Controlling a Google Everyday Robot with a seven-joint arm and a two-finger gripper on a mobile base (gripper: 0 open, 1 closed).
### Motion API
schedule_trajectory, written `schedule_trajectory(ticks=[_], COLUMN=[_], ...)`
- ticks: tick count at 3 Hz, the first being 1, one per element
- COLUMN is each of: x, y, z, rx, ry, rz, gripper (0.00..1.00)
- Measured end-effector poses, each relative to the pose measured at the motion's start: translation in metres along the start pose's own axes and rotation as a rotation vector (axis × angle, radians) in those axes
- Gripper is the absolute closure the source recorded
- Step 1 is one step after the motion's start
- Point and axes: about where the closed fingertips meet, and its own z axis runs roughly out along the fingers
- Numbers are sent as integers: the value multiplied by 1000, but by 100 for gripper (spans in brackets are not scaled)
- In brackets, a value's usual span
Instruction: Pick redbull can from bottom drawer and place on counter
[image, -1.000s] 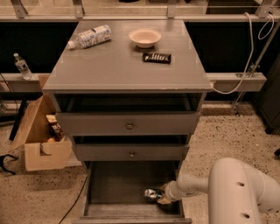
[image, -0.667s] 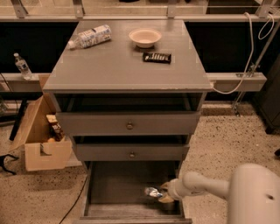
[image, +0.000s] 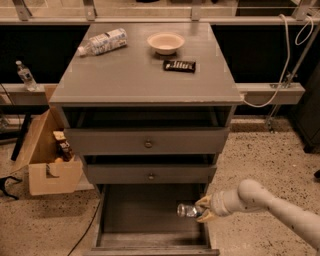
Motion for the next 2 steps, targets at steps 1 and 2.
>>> schedule_trajectory(ticks=[1,2], x=[-6,-5], y=[21,22], z=[1,2], rx=[-80,-80], ry=[-18,-18], rz=[-9,-6], gripper=[100,100])
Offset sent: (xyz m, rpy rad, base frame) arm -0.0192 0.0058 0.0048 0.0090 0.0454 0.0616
